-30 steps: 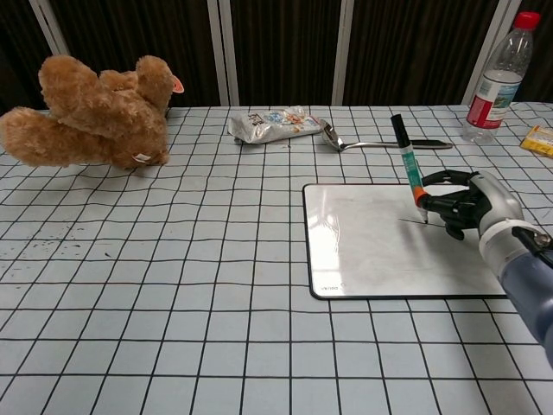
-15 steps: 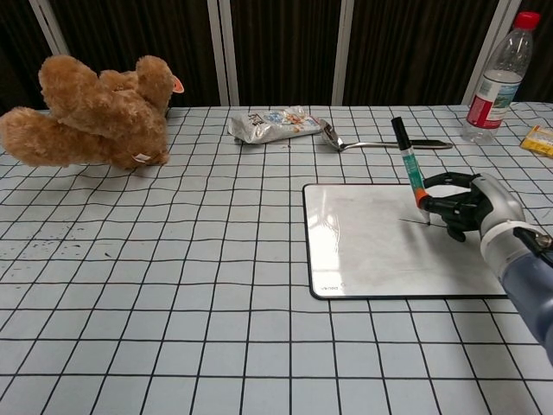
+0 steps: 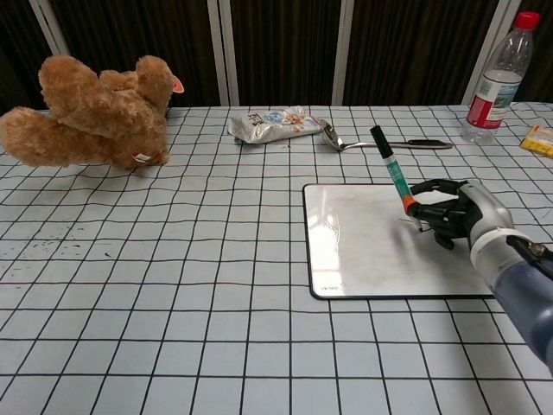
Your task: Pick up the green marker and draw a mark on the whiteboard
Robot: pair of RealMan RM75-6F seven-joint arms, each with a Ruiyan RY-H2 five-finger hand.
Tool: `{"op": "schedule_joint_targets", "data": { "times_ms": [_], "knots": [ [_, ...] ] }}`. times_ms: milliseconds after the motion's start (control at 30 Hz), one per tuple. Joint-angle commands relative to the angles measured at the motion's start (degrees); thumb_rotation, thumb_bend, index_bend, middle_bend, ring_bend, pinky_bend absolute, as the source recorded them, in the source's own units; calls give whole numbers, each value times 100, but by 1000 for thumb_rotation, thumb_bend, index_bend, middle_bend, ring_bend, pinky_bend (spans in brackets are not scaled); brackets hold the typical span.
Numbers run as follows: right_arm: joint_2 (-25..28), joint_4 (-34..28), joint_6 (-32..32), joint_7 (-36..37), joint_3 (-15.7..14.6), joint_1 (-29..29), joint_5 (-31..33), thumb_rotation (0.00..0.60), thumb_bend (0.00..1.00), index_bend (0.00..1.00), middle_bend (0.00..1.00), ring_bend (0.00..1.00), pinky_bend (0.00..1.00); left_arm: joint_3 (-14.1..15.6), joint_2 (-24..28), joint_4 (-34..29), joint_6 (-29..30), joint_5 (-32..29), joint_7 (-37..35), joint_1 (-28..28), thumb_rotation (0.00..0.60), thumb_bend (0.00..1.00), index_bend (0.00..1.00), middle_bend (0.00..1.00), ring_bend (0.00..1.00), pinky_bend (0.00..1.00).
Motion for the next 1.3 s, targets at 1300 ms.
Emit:
{"op": "schedule_joint_targets", "data": {
  "times_ms": [1300],
  "knots": [
    [2277,-466,49,-1903,-659,-260,-1213,600,613,899,1000,1000,878,4,-26,18,34,-34,122,26,600,0,0,0,0,0]
  ]
}}
